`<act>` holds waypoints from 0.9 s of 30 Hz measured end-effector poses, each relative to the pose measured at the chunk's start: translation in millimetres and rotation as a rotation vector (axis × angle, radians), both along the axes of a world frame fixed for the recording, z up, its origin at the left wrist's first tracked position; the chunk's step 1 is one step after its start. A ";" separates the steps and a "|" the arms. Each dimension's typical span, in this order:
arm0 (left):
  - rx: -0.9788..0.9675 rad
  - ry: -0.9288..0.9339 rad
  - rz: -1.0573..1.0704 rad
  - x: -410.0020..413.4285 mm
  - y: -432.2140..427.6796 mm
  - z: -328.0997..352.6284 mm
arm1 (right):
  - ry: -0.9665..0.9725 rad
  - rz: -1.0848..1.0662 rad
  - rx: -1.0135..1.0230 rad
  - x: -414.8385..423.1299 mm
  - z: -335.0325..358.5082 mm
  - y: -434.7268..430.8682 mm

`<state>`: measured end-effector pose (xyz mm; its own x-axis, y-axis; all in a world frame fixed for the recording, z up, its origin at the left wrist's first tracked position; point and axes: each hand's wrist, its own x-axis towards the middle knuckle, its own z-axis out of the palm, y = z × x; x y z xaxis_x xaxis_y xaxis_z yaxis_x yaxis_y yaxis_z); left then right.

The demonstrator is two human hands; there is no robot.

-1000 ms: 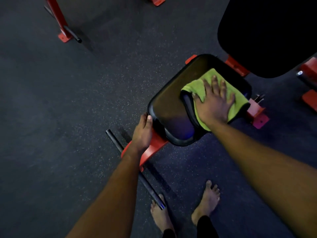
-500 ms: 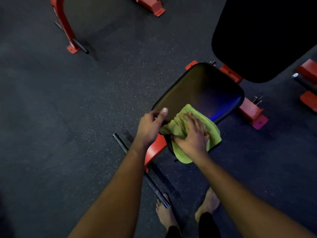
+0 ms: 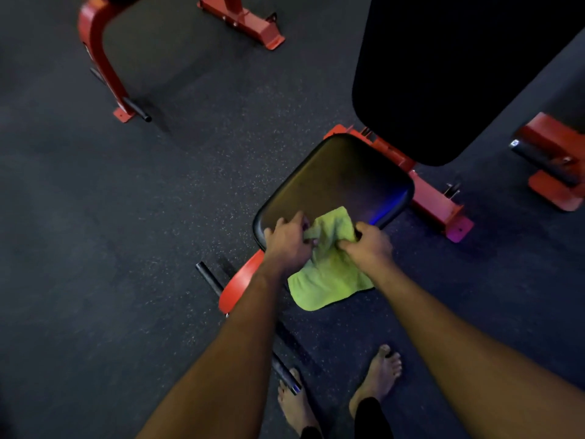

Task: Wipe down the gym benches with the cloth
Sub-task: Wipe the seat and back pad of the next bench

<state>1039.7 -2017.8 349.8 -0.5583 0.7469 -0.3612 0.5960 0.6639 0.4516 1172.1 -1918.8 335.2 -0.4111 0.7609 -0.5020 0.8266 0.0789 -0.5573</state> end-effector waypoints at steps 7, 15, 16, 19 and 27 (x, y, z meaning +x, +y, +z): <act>0.399 -0.121 0.378 28.2 31.4 74.5 | 0.319 0.084 -0.040 18.9 86.5 36.9; 0.556 -0.739 0.482 83.0 78.4 181.9 | 0.366 0.161 -0.299 28.4 200.7 103.3; 0.583 -0.732 0.480 82.4 85.0 192.7 | 0.384 0.135 -0.394 29.2 211.3 111.2; 0.596 -0.555 0.474 77.8 103.2 229.1 | 0.446 0.107 -0.496 32.1 255.2 131.7; 0.456 -0.239 0.583 60.0 145.7 294.2 | 0.371 0.108 -0.012 29.4 335.8 176.7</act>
<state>1099.6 -1872.1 644.1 -0.8522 0.4604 -0.2486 0.0598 0.5578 0.8278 1201.4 -1742.1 670.9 -0.6439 0.6984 -0.3125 0.5558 0.1462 -0.8183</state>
